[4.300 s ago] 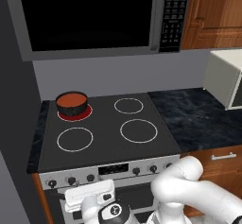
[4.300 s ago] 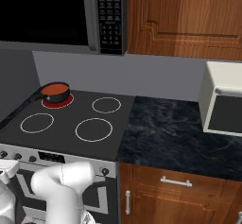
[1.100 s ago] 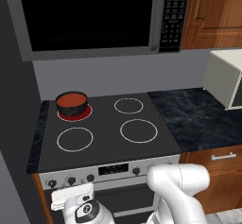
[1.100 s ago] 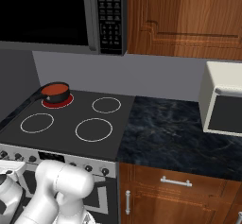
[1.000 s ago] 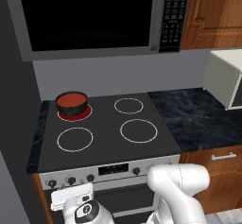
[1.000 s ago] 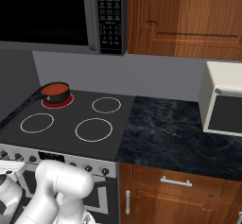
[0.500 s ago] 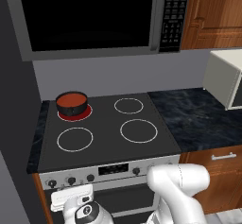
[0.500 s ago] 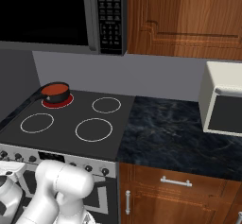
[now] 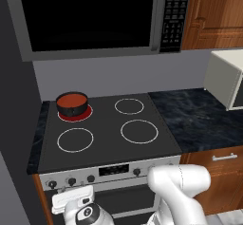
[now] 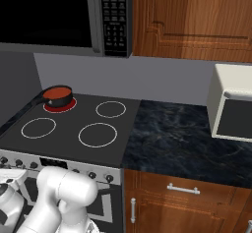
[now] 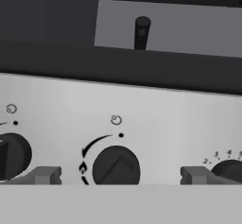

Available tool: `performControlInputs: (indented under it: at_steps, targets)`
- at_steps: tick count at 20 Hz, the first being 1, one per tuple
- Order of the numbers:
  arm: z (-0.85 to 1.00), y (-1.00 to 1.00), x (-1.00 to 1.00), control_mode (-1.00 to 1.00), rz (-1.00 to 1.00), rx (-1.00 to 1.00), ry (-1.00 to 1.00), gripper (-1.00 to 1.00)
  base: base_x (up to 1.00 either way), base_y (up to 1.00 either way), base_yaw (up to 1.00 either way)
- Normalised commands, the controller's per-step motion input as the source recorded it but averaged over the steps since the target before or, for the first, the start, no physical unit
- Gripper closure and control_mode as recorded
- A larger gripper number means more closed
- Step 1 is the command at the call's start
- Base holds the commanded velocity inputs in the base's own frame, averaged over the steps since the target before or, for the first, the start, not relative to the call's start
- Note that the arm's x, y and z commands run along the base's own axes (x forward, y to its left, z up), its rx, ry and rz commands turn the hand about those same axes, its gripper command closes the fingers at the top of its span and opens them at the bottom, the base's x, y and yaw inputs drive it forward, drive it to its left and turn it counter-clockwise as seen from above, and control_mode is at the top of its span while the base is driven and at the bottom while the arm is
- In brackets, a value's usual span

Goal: Wait until the marinara sauce is simmered to a deep red color and then turn off the stove.

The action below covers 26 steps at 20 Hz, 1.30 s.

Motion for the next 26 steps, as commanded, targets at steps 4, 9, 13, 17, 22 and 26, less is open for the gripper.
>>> performControlInputs:
  at_steps: [4,9,13,17,22,26]
  targets:
    - [-0.09,0.00,0.00,-1.00,0.00,-0.09,0.00,-1.00,0.00,0.00,0.00]
    - [-0.01,0.03,0.00,-1.00,0.00,-0.09,0.00,-1.00,0.00,0.00,0.00]
    - [0.00,0.03,0.01,-1.00,0.00,-0.09,0.00,-1.00,0.00,0.00,0.00]
    - [0.00,0.03,0.02,-1.00,0.00,-0.10,0.00,-1.00,0.00,0.00,0.00]
    - [0.00,0.00,0.00,-1.00,0.00,-0.09,0.00,-1.00,0.00,0.00,0.00]
    - [0.00,0.00,0.00,-1.00,0.00,-0.07,0.00,-1.00,0.00,0.00,0.00]
